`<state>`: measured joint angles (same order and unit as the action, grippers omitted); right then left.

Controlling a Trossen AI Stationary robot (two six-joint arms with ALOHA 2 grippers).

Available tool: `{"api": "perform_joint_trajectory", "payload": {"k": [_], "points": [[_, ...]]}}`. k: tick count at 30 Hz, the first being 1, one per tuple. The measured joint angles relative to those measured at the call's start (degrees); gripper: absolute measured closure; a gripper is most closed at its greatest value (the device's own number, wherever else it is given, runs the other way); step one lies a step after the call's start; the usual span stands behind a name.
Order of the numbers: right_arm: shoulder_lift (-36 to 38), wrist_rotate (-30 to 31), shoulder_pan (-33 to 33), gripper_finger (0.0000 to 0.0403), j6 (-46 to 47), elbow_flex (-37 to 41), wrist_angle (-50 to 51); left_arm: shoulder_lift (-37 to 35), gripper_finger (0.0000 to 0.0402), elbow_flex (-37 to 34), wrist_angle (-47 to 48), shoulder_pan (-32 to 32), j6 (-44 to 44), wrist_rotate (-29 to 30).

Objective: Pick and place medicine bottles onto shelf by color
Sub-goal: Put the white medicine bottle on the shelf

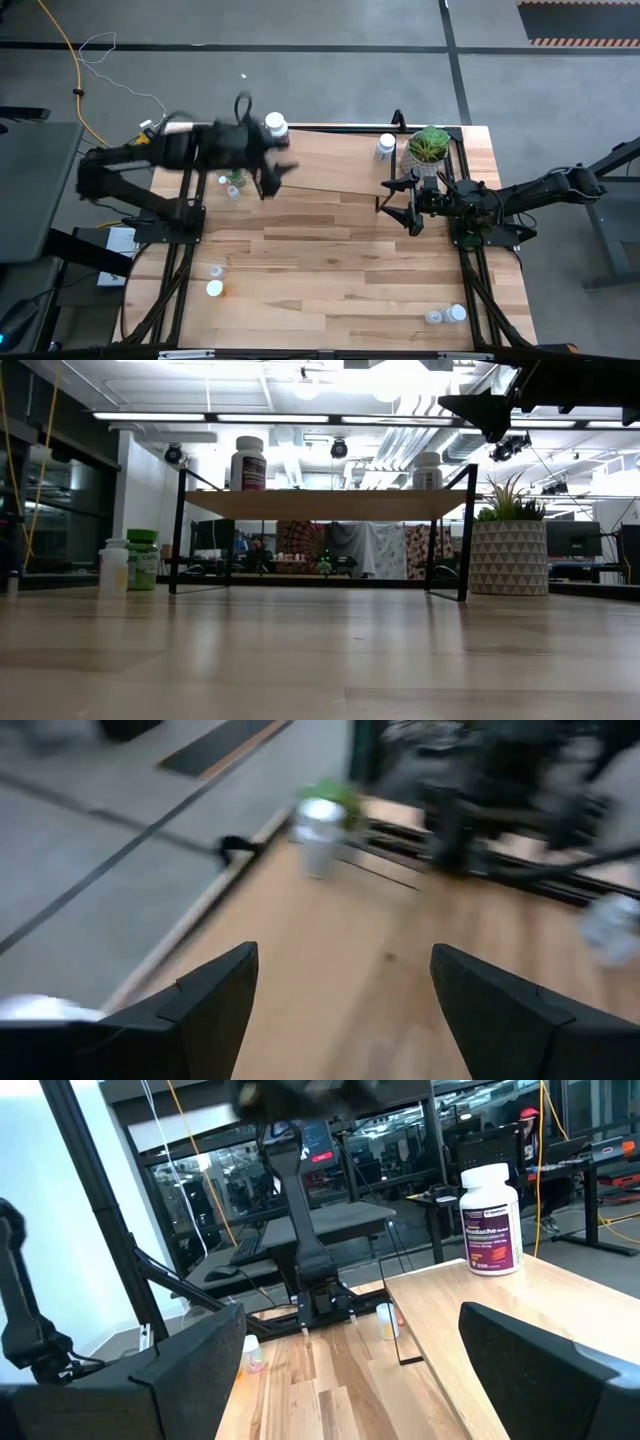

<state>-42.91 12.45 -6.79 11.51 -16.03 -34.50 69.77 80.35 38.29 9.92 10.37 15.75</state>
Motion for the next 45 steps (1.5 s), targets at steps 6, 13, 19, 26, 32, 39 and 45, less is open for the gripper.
{"api": "perform_joint_trajectory", "payload": {"k": [6, 13, 19, 26, 32, 39, 45], "points": [[0.02, 0.04, -0.02, 0.0045, 0.02, 0.00, -0.02, -13.47, 0.0116, -30.44, -31.82, -10.60, 1.82, -0.52], [0.00, 0.17, -0.02, 0.0045, 0.57, 0.00, -0.04, -22.64, 0.0116, -53.07, -65.48, -20.37, -3.67, 0.14], [0.02, 0.20, -0.02, 0.0045, 1.52, 0.00, -0.08, -25.24, 0.0116, -58.03, -68.20, -24.67, -7.22, 5.32], [-0.18, -3.72, -0.34, 0.0045, 5.39, -1.35, -1.66, -25.22, 0.0116, -58.13, -67.76, -25.45, -8.27, 9.40], [-2.42, 0.92, -8.71, 0.0045, 13.90, -15.60, 33.55, -25.22, 0.0116, -58.13, -67.72, -25.45, -11.13, 9.37], [-15.37, 2.21, -22.97, 0.0045, 50.67, -36.30, 87.05, -25.17, 0.0116, -58.13, -67.68, -25.45, -11.17, 9.37], [-29.74, -13.16, -34.00, 0.0045, 73.80, -47.67, 108.64, -25.17, 0.0115, -58.13, -67.66, -25.45, -11.11, 9.37]]}}
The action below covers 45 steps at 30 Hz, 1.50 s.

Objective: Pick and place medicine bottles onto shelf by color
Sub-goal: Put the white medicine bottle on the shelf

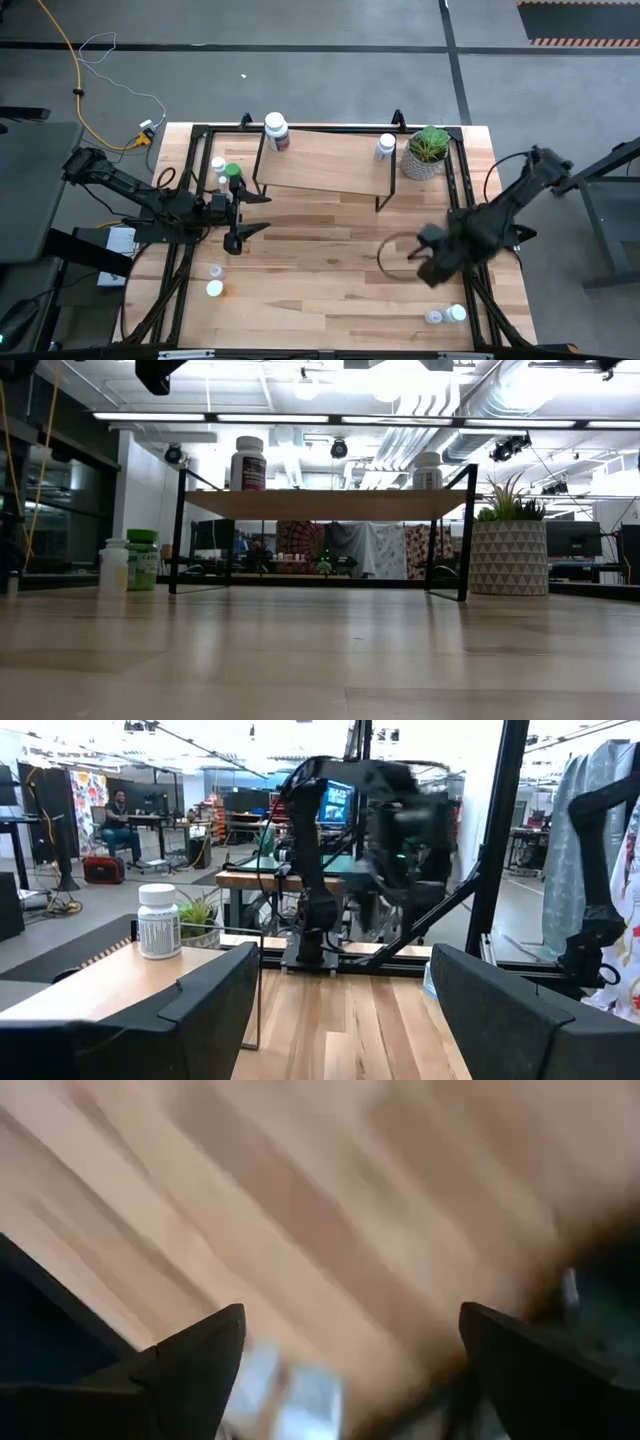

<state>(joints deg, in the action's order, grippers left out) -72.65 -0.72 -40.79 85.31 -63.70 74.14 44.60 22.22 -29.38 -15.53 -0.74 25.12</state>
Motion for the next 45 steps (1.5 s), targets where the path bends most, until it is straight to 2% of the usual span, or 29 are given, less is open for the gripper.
{"api": "perform_joint_trajectory", "payload": {"k": [5, 9, 13, 17, 24, 28, 38, 45], "points": [[-9.16, -10.72, -5.97, 0.0045, 2.78, -4.47, 4.62, 0.00, 0.0115, 0.00, -0.21, 0.00, -1.81, 0.00], [-14.20, -18.09, -8.93, 0.0045, -2.63, -4.72, 4.59, 0.00, 0.0115, 0.00, -0.34, 0.00, -3.41, -0.02], [-18.15, -26.34, -9.03, 0.0045, -8.01, -4.72, 4.43, 0.00, 0.0115, 0.00, -0.34, 0.00, -4.41, -0.02], [-20.49, -28.35, -9.05, 0.0045, -11.42, -4.72, 1.03, 0.00, 0.0115, 0.00, -0.31, 0.02, -4.43, -0.02], [-21.39, -24.93, -11.69, 0.0045, -12.23, -4.72, -7.05, 0.00, 0.0115, 0.00, -0.25, 0.00, -4.43, -0.02], [-21.41, -24.25, -15.14, 0.0045, -12.21, -4.72, -7.19, 0.00, 0.0115, 0.00, -0.21, 0.02, -4.43, -0.02], [-21.41, -12.43, -20.19, 0.0045, -13.19, -4.43, -7.14, 0.00, 0.0115, 0.02, -0.14, 0.01, -4.43, -0.04], [-21.41, -14.70, -21.37, 0.0045, -13.34, -0.88, -10.30, 0.00, 0.0115, 0.02, -0.06, 0.02, -4.43, -0.04]]}}
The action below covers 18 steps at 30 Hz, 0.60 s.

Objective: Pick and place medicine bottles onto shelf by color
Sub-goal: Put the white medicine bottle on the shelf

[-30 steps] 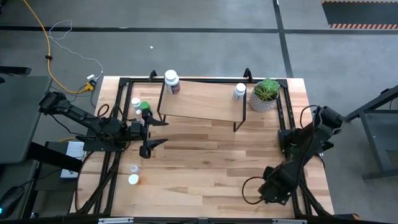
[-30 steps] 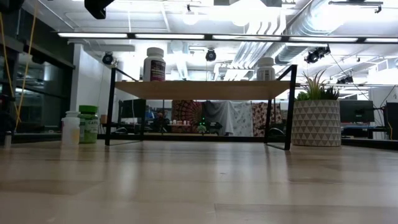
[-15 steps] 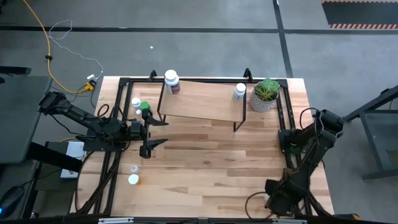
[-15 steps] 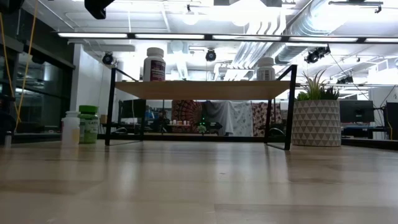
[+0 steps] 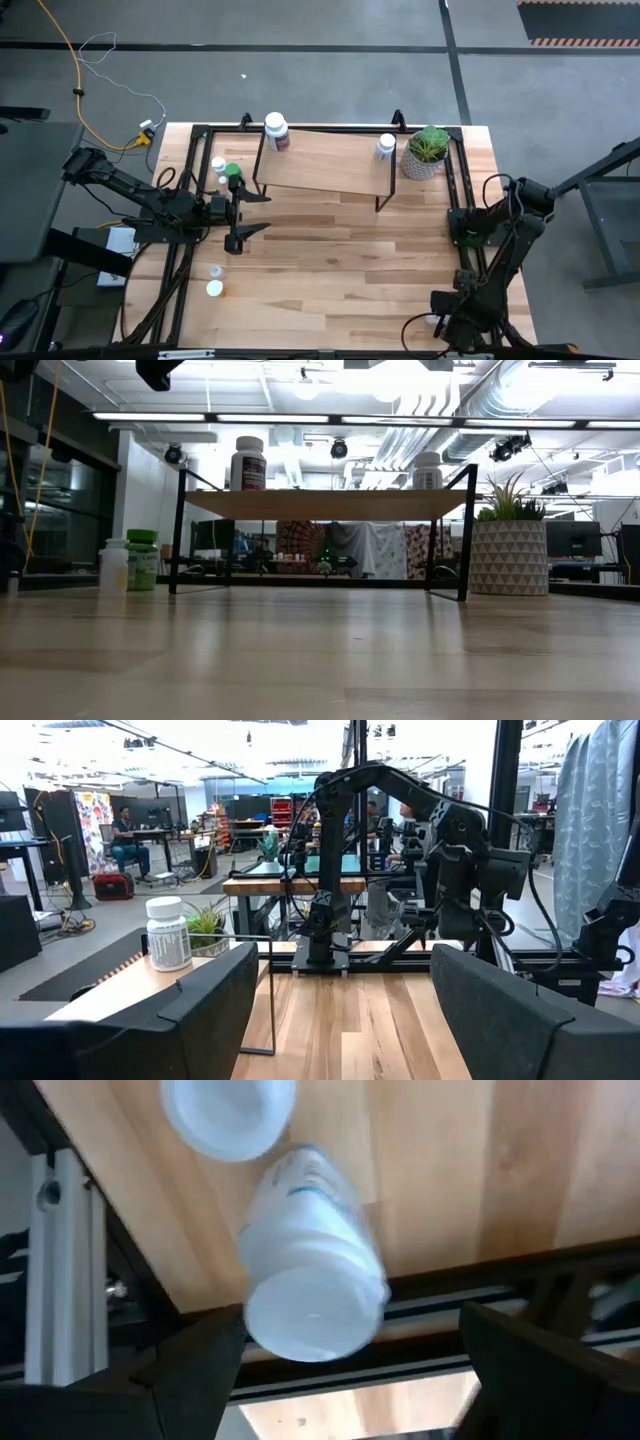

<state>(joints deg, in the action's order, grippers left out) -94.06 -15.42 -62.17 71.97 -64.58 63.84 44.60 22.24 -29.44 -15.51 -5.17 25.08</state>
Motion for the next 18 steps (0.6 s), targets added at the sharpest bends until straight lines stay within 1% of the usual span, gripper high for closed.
{"api": "perform_joint_trajectory", "payload": {"k": [3, 9, 13, 18], "points": [[0.00, 0.39, -0.03, 0.0045, 0.00, 0.95, -1.88, 0.00, 0.0115, 0.00, 0.05, -0.01, 0.00, 0.00], [0.00, 1.87, 0.02, 0.0051, 0.00, 1.06, -1.87, 0.00, 0.0115, 0.00, 0.05, 0.01, 0.00, 0.00], [0.00, 1.83, 0.00, 0.0083, 0.00, 1.06, -1.87, 0.00, 0.0115, 0.00, 0.05, 0.01, -0.01, 0.00], [0.00, 1.83, 0.00, 0.0144, -0.84, 1.06, -1.87, 0.00, 0.0115, 0.00, 0.05, 0.01, -0.02, 0.00]]}}
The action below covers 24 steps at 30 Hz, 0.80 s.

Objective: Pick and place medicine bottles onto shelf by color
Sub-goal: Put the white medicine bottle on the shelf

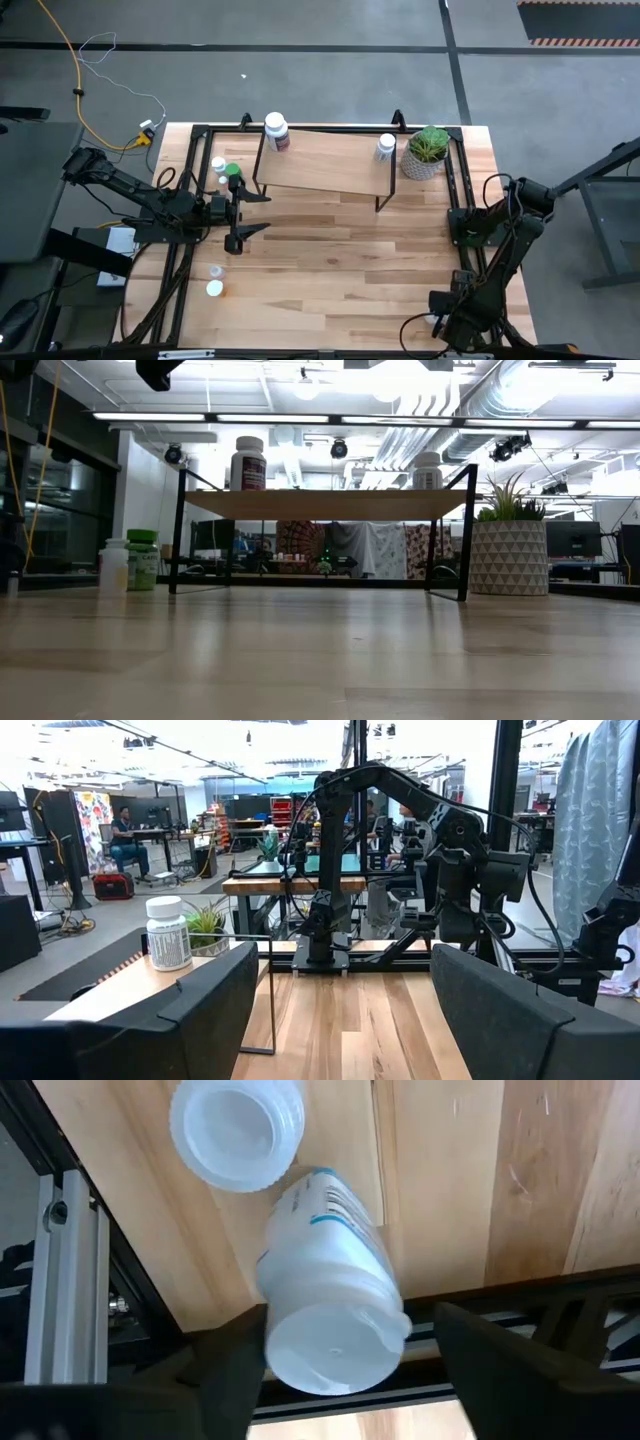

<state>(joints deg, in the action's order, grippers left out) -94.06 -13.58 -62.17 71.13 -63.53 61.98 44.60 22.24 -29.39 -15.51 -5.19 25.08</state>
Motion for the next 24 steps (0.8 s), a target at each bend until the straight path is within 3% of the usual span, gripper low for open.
{"api": "perform_joint_trajectory", "payload": {"k": [7, 12, 19, 24], "points": [[0.00, -2.21, 0.04, 0.0219, -2.80, 0.00, 0.17, 0.00, 0.0115, 0.02, 0.00, 0.00, 0.00, 0.00], [0.49, -4.19, 0.03, 0.0242, -4.73, -2.09, 6.12, 0.00, 0.0115, 0.02, -0.02, 0.00, 0.00, 0.00], [4.87, 4.13, 3.33, 0.0234, -1.68, -8.14, 16.23, 0.00, 0.0115, 0.02, -0.02, 0.00, 0.00, 0.00], [6.52, 12.38, 9.76, 0.0234, -1.89, -13.83, 16.87, 0.00, 0.0115, 0.02, -0.04, 0.00, -0.02, 0.00]]}}
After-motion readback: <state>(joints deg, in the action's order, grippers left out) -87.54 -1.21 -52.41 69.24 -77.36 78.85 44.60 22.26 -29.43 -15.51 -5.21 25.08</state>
